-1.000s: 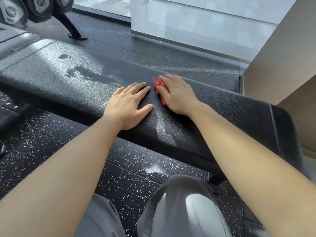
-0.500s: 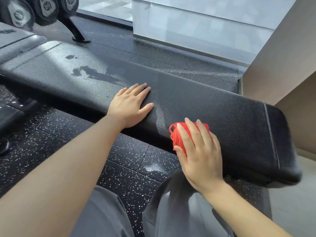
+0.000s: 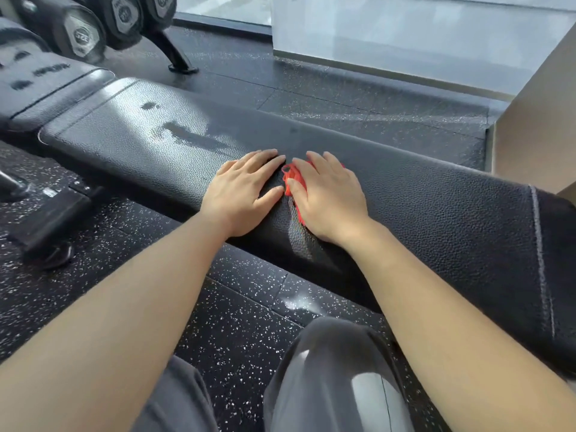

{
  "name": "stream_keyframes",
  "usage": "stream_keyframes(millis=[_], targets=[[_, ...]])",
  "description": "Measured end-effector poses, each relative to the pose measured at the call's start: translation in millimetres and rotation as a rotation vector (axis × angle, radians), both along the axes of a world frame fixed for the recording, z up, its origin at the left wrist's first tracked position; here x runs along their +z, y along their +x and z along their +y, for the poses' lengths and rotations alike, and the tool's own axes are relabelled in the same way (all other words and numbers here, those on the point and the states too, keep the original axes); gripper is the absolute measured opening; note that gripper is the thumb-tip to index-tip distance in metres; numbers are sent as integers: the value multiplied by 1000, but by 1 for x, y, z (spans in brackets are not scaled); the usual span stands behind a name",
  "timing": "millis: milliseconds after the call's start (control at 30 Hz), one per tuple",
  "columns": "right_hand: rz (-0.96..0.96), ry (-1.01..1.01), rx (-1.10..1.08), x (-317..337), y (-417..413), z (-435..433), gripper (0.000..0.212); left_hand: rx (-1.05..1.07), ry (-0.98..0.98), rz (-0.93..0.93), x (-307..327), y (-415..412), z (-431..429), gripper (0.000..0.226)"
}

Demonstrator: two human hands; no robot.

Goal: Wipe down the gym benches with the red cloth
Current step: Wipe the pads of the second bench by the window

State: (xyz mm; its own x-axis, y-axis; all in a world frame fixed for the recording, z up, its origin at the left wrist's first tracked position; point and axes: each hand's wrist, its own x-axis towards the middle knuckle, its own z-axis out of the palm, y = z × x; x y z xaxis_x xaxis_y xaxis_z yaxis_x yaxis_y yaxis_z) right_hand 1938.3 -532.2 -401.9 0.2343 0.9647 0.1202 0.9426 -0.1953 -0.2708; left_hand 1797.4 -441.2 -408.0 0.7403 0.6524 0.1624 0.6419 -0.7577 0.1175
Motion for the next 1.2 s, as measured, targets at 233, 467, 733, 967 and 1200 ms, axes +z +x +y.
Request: stream_keyframes(millis=[233,467,733,967,1200], targets=[[-65,47,46,0,-14,-74,59,-19,-14,65,1,1,5,79],[-113,80,-81,-5,-34,-67,52,-207,-97,184,13,-19,34,61],[-46,-31,-208,1,-34,42,50,-201,-65,75,0,-37,69,70],[-80,-63,-268,6,-63,1,62,-222,-74,60,-2,-38,70,70],[-58,-89,-278,8,-51,19,56,-213,-68,73,-2,-37,71,66]])
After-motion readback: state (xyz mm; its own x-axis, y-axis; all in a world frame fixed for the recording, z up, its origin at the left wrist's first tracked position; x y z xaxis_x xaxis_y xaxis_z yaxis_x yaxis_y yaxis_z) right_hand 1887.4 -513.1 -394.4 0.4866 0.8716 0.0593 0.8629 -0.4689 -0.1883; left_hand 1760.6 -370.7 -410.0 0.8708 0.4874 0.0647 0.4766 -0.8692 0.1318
